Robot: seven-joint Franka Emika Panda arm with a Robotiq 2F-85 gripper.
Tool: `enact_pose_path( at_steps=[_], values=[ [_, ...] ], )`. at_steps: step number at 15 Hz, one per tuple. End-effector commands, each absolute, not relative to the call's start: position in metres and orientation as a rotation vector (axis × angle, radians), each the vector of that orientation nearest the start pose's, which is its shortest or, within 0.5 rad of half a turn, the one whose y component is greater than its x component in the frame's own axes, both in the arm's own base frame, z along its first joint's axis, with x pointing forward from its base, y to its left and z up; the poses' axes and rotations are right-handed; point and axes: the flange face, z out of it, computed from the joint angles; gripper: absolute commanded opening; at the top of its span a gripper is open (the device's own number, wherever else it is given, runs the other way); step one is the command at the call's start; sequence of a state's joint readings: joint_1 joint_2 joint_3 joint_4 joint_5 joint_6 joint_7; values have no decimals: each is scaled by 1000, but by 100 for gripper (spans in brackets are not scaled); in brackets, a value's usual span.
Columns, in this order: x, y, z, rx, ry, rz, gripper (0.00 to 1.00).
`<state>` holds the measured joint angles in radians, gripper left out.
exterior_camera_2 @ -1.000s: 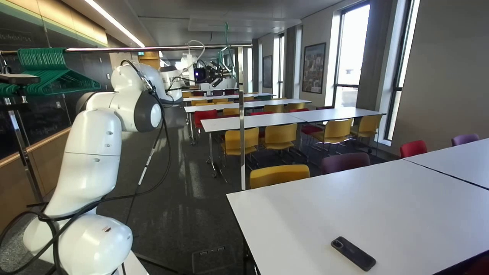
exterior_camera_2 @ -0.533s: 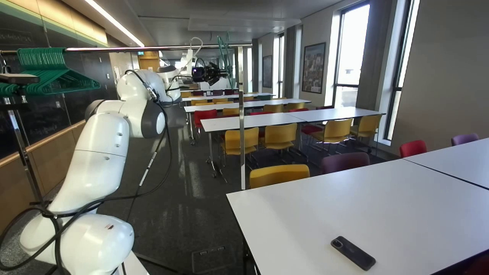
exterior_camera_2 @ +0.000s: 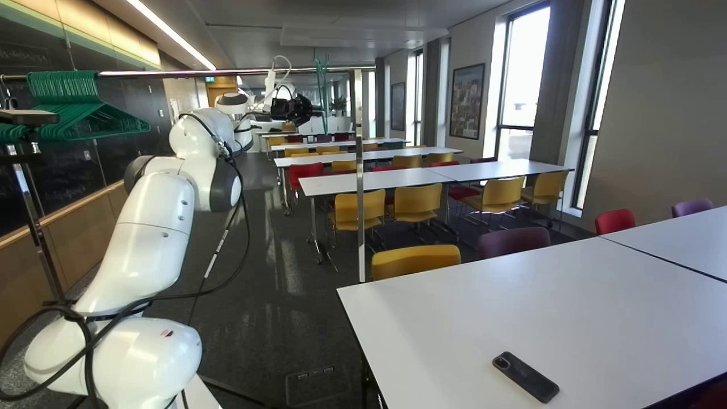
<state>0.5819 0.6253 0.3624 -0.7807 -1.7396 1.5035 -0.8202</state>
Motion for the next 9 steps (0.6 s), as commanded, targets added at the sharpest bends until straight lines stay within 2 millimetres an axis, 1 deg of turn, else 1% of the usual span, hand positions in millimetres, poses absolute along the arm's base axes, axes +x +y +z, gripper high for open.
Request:
enact_pose_path(
  at_steps=[1,4,9],
  values=[
    [583,410,697,1257,1075,149,3],
    [585,411,684,1264,1044,153,3],
    [583,420,671,1257,1013,158,3]
  ],
)
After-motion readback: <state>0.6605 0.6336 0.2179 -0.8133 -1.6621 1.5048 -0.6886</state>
